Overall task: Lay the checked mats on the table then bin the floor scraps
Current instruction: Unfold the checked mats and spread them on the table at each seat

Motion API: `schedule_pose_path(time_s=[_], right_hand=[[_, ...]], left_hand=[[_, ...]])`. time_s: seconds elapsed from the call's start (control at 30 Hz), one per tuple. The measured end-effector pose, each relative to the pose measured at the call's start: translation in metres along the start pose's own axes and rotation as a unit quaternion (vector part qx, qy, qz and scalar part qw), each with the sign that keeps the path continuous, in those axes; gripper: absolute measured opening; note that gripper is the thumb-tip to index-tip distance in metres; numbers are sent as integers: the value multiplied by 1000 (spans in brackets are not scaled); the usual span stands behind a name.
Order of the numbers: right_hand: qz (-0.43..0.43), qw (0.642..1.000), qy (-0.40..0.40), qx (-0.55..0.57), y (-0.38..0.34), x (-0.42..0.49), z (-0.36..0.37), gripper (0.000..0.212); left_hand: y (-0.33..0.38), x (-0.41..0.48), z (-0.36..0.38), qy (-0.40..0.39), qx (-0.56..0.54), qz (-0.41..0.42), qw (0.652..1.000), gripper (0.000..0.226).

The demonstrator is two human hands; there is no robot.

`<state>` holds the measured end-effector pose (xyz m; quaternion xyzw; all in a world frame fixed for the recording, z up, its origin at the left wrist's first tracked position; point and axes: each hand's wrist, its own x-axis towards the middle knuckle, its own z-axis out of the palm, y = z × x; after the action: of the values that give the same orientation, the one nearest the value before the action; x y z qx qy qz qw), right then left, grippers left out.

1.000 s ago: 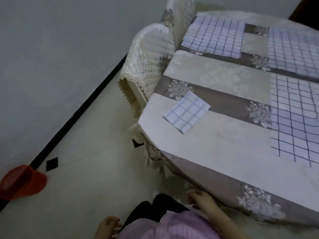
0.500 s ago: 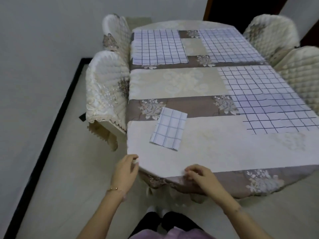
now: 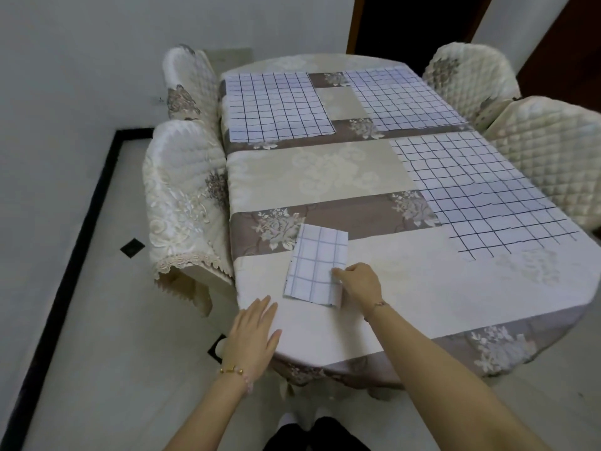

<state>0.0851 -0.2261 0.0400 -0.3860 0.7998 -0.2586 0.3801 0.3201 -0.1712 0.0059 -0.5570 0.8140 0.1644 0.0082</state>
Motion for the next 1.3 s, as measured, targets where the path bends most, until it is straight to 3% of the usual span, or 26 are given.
schedule_pose_path(time_s=[0.1, 0.23, 0.4, 0.5, 0.57, 0.67, 0.73, 0.87, 0.93, 1.03, 1.13, 1.2, 1.3], right_hand=[[19, 999, 5, 37, 0, 3, 1, 32], [24, 980, -4, 200, 1, -4, -13, 6], [13, 954, -25, 299, 7, -31, -49, 8], [5, 953, -48, 299, 11, -50, -67, 11], [1, 955, -68, 290, 13, -61, -74, 9], [-1, 960, -86, 266, 17, -73, -76, 10], [2, 960, -91, 265, 19, -77, -76, 14], [-4, 967, -92, 236, 24, -81, -75, 10], [-5, 968, -90, 233, 25, -81, -74, 7], [-8, 973, -72, 218, 23, -79, -73, 13], [-71, 983, 16, 169, 19, -80, -70, 25], [-112, 980, 64, 151, 9, -86, -67, 16], [-80, 967, -15, 240, -14, -93, -62, 21]], left_hand=[[0, -2, -1, -5, -11, -10, 1000, 70], [-1, -1, 1, -4, -14, -13, 1000, 68], [2, 2, -1, 14, -16, -16, 1000, 54], [21, 9, -16, 67, -178, -54, 980, 59], [40, 16, -36, 76, -359, -103, 924, 44], [67, 28, -65, -17, -641, -153, 752, 40], [79, 33, -75, -49, -732, -161, 660, 38], [91, 42, -83, -53, -788, -197, 580, 38], [94, 43, -85, -42, -786, -205, 582, 33], [96, 43, -83, -1, -741, -196, 643, 25], [102, 44, -86, 33, -726, -181, 662, 33], [109, 42, -89, 49, -726, -172, 664, 24], [119, 33, -94, 55, -714, -135, 684, 16]])
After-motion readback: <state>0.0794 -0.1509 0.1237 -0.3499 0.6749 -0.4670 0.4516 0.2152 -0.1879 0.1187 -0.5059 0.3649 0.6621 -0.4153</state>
